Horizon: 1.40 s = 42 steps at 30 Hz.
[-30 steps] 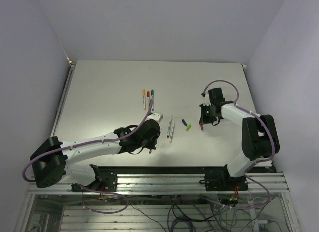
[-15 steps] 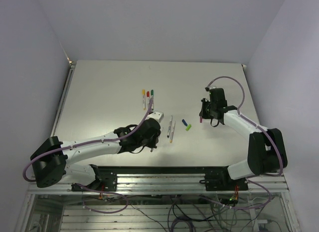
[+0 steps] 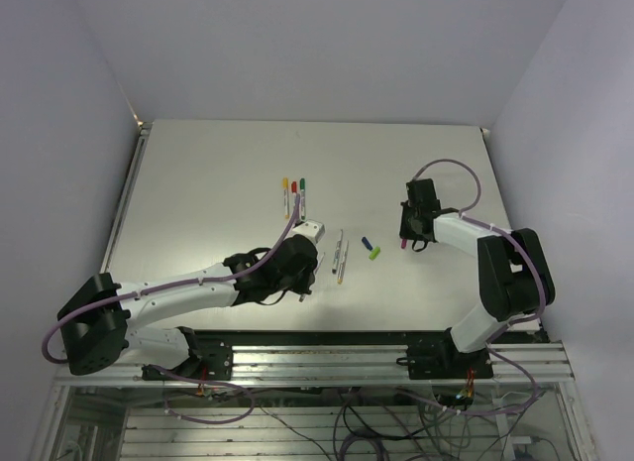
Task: Insert the pens into the pen caps
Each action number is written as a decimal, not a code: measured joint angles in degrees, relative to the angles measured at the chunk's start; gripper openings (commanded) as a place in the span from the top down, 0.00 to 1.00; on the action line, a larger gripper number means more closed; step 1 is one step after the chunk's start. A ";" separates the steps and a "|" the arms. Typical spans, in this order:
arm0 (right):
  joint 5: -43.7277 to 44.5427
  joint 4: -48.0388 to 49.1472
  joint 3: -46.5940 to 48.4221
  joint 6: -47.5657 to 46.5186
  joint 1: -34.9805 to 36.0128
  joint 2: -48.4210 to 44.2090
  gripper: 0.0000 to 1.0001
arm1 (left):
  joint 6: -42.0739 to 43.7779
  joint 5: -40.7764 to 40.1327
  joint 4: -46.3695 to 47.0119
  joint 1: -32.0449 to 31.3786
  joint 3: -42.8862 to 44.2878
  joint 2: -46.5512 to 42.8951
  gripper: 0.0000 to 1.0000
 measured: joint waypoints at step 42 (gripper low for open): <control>4.63 -7.96 1.60 5.97 2.10 0.61 0.96 | 0.02 0.04 0.31 0.02 -0.22 0.00 0.93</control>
